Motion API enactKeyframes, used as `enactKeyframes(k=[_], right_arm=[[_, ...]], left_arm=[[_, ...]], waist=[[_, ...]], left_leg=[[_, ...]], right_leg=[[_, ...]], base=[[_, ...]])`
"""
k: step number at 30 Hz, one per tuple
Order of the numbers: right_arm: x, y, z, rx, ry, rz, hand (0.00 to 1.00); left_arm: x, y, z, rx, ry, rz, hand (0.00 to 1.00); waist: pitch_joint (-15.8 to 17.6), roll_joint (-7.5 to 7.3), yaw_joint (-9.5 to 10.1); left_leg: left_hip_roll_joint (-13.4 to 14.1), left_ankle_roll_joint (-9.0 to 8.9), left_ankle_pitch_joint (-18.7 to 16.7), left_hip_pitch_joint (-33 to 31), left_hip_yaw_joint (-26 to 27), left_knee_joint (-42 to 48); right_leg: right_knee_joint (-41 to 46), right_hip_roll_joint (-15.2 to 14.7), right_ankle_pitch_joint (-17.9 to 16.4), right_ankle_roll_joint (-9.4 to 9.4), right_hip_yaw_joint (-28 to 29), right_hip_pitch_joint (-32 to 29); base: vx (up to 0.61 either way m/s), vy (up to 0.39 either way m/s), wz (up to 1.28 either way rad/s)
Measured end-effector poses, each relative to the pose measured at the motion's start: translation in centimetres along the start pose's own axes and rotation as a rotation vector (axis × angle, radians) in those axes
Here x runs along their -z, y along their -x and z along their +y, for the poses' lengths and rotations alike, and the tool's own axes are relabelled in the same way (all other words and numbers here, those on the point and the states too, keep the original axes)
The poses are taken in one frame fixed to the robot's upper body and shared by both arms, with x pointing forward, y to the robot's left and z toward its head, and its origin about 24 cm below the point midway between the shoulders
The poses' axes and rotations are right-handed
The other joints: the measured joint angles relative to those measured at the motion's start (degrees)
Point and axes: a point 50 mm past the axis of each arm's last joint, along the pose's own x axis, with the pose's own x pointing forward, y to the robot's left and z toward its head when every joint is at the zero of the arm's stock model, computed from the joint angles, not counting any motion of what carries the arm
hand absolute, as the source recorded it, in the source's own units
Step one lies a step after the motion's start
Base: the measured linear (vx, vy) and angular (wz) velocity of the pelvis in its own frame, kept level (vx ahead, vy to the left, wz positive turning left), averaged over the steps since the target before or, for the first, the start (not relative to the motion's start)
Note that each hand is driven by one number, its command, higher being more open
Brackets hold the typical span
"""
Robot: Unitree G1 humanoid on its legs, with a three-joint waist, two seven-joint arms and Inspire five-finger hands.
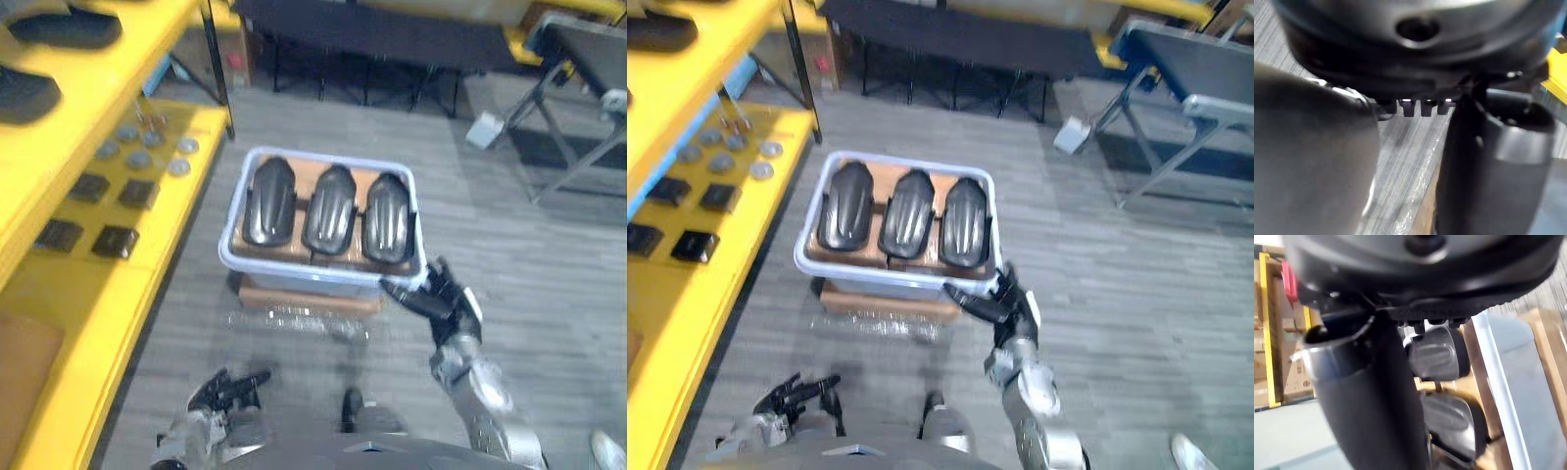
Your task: Walk over and take three plastic housings, then place them on the shelf
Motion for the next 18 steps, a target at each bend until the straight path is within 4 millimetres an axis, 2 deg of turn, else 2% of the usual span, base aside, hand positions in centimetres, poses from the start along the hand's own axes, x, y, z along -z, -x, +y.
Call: enactKeyframes(k=[3, 7, 11, 13, 18], right_arm=[[-2.8, -2.1, -1.0, 0.154, -0.048, -0.156, 1.0], [-4.5, -2.9, -2.2, 0.304, -0.08, -0.247, 1.0], [-5.6, -4.2, -3.2, 0.376, -0.091, -0.27, 1.0], [-6.0, -5.0, -3.6, 0.386, -0.071, -0.271, 1.0], [-6.8, -7.5, -3.6, 0.399, -0.085, -0.245, 1.0]], left_arm=[[-3.2, -0.3, -0.2, -0.005, 0.001, -0.125, 1.0], [-4.6, -0.1, 0.2, -0.03, 0.056, -0.194, 1.0], [-5.1, 0.1, 1.4, -0.091, 0.065, -0.204, 1.0], [-4.6, 0.1, 1.9, -0.123, 0.078, -0.186, 1.0], [-4.7, 0.3, 2.6, -0.157, 0.125, -0.192, 1.0]], waist=[[5.6, -0.59, 1.71], [7.0, -1.65, 2.59], [7.5, -2.72, 3.78], [7.9, -2.98, 4.07], [9.1, -2.79, 4.93]], left_leg=[[2.5, -0.23, -2.3, -5.6, -1.5, 6.8], [3.3, 0.02, -3.8, -10.2, -3.7, 11.1], [3.5, 0.29, -5.1, -12.8, -5.3, 13.3], [3.1, 0.44, -5.2, -13.9, -5.9, 13.7], [2.6, 0.75, -5.0, -15.5, -7.2, 14.1]], right_leg=[[-0.1, 2.0, 1.0, -0.45, 0.1, -2.1], [0.0, 2.9, 1.1, -0.41, 0.1, -3.8], [0.0, 3.2, 1.1, -0.4, 0.1, -4.7], [0.0, 3.0, 1.1, -0.4, -0.1, -5.1], [0.1, 2.9, 0.9, -0.56, -1.1, -5.9]], base=[[-0.09, -0.012, -0.01], [0.01, 0.024, 0.15], [0.02, 0.039, 0.11], [0.01, 0.034, 0.15], [-0.01, 0.016, 0.12]])
